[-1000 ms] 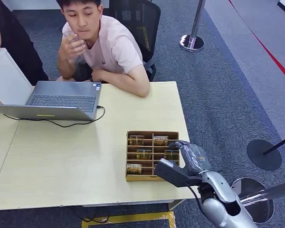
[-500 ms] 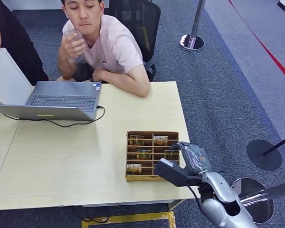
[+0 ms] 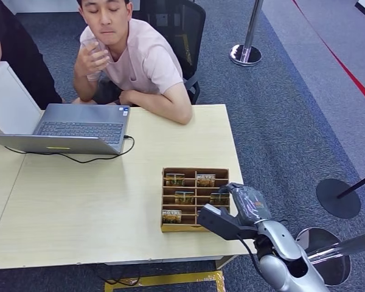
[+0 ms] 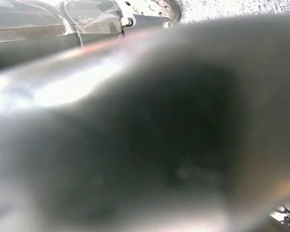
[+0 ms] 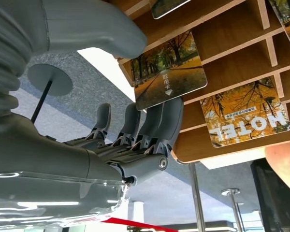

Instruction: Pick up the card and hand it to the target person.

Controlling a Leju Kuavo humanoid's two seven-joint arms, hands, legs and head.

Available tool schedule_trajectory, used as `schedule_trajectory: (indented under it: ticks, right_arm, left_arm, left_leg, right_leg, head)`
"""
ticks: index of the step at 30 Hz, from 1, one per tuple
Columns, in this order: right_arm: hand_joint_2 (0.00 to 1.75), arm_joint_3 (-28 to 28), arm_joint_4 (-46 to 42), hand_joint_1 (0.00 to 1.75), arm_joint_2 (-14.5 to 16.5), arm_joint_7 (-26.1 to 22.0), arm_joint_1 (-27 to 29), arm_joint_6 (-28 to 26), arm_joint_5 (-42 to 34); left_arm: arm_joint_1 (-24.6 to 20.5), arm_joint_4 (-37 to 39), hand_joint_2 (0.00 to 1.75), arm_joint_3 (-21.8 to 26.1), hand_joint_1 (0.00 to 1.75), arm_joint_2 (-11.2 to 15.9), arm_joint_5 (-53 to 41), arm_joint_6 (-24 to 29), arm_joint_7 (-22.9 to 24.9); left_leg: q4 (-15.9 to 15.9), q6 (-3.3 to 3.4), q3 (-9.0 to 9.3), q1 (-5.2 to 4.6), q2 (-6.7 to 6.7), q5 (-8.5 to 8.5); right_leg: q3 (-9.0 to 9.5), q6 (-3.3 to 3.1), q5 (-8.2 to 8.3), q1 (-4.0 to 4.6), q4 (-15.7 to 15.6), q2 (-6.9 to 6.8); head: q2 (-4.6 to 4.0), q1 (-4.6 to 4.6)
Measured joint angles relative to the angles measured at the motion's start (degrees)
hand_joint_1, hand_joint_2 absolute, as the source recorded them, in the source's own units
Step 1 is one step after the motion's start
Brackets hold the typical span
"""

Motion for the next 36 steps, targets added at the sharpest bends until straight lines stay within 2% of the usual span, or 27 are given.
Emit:
schedule_trajectory:
  ticks: [20, 25, 32, 36]
  right_arm:
    - [1.75, -0.01, 0.02, 0.88, 0.27, 0.89, -0.29, 0.87, 0.84]
    - [1.75, -0.02, 0.01, 0.93, 0.46, 1.01, -0.59, 1.04, 0.83]
    - [1.75, 0.0, 0.01, 1.1, 0.62, 0.99, -1.12, 1.33, 0.8]
    - [1.75, 0.0, 0.01, 1.11, 0.69, 0.98, -1.5, 1.61, 0.75]
  left_arm:
    - [-0.14, 0.0, 0.0, 0.0, 0.0, -0.33, -0.15, -0.6, -0.02]
    - [-0.15, 0.0, 0.0, 0.0, 0.0, -0.34, -0.15, -0.68, -0.09]
    - [-0.17, 0.0, 0.0, 0.0, 0.0, -0.43, -0.15, -0.95, -0.3]
    - [-0.17, 0.0, 0.0, 0.0, 0.0, -0.44, -0.15, -1.17, -0.6]
  left_leg:
    - [0.0, 0.0, -0.01, 0.0, 0.0, 0.0]
    - [0.0, 0.0, -0.01, 0.0, 0.0, 0.0]
    - [0.0, 0.0, -0.01, 0.0, 0.0, 0.0]
    - [0.0, 0.0, -0.01, 0.0, 0.0, 0.0]
  right_leg:
    - [0.0, 0.0, 0.0, 0.0, 0.0, 0.0]
    - [0.0, 0.0, 0.0, 0.0, 0.0, 0.0]
    - [0.0, 0.0, 0.0, 0.0, 0.0, 0.0]
    - [0.0, 0.0, 0.0, 0.0, 0.0, 0.0]
  head:
    - [-0.01, -0.01]
    - [-0.02, -0.01]
    - [-0.01, -0.01]
    - [-0.01, 0.0]
